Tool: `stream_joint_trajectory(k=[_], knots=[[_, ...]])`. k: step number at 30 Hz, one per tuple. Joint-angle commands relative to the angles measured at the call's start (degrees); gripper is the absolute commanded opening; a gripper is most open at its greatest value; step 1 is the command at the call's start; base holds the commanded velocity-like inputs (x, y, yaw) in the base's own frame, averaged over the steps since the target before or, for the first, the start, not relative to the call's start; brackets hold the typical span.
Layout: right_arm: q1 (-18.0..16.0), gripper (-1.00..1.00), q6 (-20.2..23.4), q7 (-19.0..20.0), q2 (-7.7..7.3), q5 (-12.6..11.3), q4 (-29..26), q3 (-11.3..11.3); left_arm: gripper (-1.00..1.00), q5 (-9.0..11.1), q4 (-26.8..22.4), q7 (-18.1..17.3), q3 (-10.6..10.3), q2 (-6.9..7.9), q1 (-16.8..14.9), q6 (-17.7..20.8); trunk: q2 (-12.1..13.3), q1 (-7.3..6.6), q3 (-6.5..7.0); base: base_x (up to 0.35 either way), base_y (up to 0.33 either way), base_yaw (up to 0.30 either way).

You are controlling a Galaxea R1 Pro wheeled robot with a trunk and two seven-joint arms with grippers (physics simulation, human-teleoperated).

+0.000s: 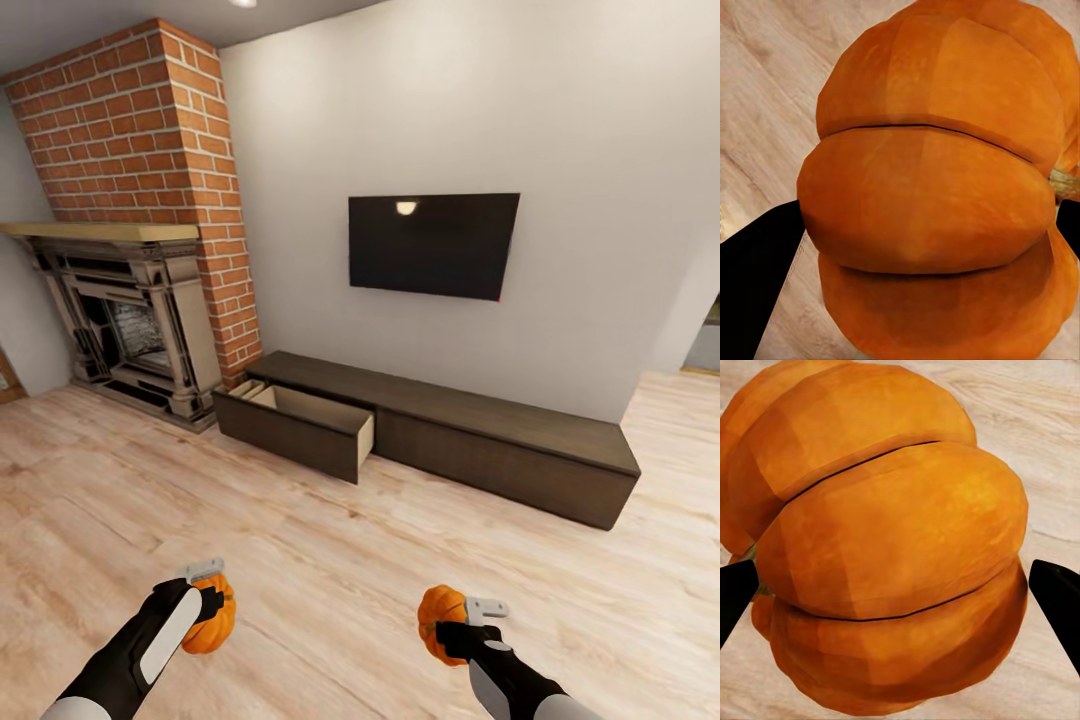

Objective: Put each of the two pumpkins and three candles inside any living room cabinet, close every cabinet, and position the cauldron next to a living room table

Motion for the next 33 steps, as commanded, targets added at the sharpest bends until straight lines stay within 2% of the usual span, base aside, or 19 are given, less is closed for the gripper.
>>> stream_joint_trajectory(k=[1,18,33], knots=[[-0.05,-1.0,-0.01,-0.4,-0.01,-0.45,-0.06,0.51,-1.0,0.38,-0.07,0.58,-0.31,0.08,-0.05,0.04,-0.04,0.03,-0.06,0.28,0.223,0.003],[-0.05,-1.0,-0.01,-0.4,-0.01,-0.46,0.02,0.51,-1.0,0.09,-0.09,0.58,-0.34,0.18,-0.05,0.04,-0.04,0.03,-0.06,0.282,0.222,0.0],[-0.05,-1.0,-0.09,-0.39,-0.01,-0.46,0.03,0.51,-1.0,0.09,-0.38,0.58,-0.31,0.85,-0.05,0.04,-0.04,0.03,-0.06,0.282,0.224,0.0]])
